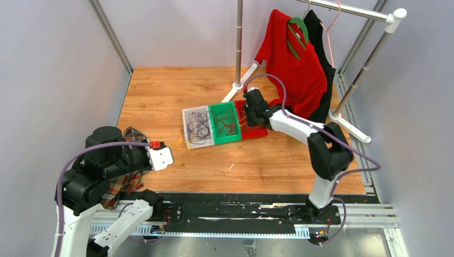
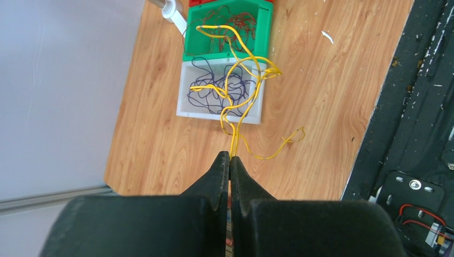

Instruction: Untangle the cables

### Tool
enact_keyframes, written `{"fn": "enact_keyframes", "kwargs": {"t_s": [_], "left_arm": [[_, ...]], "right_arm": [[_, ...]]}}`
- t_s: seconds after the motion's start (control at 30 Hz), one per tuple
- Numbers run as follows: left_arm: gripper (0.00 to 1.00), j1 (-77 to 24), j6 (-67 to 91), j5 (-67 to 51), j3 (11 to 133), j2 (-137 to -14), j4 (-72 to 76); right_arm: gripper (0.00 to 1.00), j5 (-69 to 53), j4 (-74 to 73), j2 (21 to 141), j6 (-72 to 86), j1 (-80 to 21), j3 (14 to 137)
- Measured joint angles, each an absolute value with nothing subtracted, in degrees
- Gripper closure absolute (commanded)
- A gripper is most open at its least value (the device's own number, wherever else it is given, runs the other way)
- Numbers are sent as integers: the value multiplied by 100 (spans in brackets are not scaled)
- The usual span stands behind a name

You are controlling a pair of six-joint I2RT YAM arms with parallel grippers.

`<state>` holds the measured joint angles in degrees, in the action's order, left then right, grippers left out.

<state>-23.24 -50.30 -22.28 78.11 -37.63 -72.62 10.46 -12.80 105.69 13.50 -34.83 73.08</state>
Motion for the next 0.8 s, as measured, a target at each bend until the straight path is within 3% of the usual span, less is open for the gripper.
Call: {"fn": "enact_keyframes", "kwargs": {"t_s": [0.3, 0.8], "left_arm": [[100, -2324, -5028, -2314, 7811, -3828, -7262], [100, -2324, -4921, -2403, 7878, -3931, -7284]], "right_arm": [[79, 707, -1225, 9157, 1415, -3422, 7059], [94, 427, -1157, 10726, 1841, -3236, 7430]]}}
